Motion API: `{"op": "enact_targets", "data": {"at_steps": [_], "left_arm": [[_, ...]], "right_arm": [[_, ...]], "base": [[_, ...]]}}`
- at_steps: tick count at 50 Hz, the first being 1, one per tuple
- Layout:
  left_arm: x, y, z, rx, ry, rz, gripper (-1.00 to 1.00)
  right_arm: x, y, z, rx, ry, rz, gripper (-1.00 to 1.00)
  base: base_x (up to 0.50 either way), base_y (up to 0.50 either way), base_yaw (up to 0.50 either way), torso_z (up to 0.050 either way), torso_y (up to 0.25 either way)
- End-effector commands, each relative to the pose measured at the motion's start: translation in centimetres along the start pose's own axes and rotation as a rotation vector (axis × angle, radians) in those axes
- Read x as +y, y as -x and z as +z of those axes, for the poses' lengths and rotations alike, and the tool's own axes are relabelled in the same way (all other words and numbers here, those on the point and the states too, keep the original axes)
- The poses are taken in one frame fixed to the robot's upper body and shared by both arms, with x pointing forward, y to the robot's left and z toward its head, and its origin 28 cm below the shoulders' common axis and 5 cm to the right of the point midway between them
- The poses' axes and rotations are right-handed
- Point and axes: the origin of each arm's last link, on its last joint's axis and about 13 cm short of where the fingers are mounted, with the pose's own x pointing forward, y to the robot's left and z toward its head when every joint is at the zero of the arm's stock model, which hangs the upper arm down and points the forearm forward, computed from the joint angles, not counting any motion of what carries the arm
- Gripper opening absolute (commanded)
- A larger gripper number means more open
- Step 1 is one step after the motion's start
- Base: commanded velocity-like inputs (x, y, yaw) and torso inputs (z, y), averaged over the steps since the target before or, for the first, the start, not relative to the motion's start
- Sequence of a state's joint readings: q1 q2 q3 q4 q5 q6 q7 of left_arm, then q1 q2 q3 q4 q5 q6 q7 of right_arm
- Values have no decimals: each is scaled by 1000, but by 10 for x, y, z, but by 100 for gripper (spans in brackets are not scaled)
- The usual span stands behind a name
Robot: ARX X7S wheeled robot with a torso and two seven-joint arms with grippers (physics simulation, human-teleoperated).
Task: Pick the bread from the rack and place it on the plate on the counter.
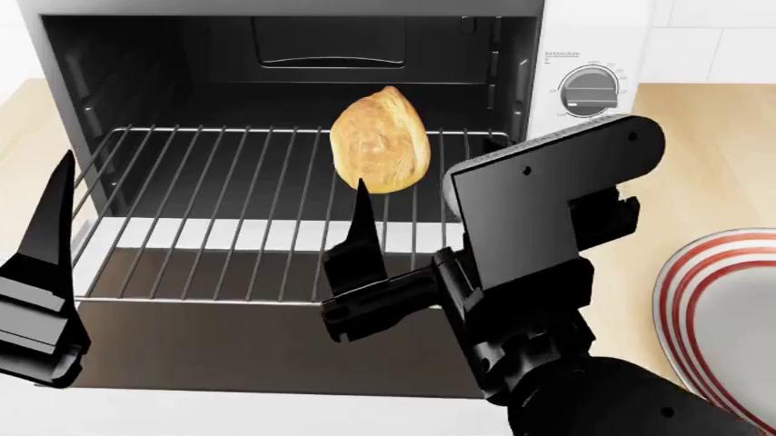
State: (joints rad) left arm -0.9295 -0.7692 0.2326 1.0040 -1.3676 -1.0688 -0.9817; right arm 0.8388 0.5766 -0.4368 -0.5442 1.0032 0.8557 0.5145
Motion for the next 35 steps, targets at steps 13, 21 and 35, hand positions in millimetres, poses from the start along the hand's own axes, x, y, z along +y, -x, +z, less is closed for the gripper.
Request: {"op": "enact_targets", "data": {"at_steps": [13, 21, 35], "left_arm": [[0, 1, 0, 9, -3, -10, 100], [0, 1, 0, 13, -4, -12, 100], [1, 2, -3, 23, -2, -6, 100]], "right_arm": [[-7, -20, -1, 53, -11, 48, 100], [-12, -30, -5, 79, -23, 55, 100], [-13, -45, 1, 109, -3, 89, 100]], "base": [[0, 0, 0, 0, 0], [0, 0, 0, 0, 0], [0, 0, 0, 0, 0]]}}
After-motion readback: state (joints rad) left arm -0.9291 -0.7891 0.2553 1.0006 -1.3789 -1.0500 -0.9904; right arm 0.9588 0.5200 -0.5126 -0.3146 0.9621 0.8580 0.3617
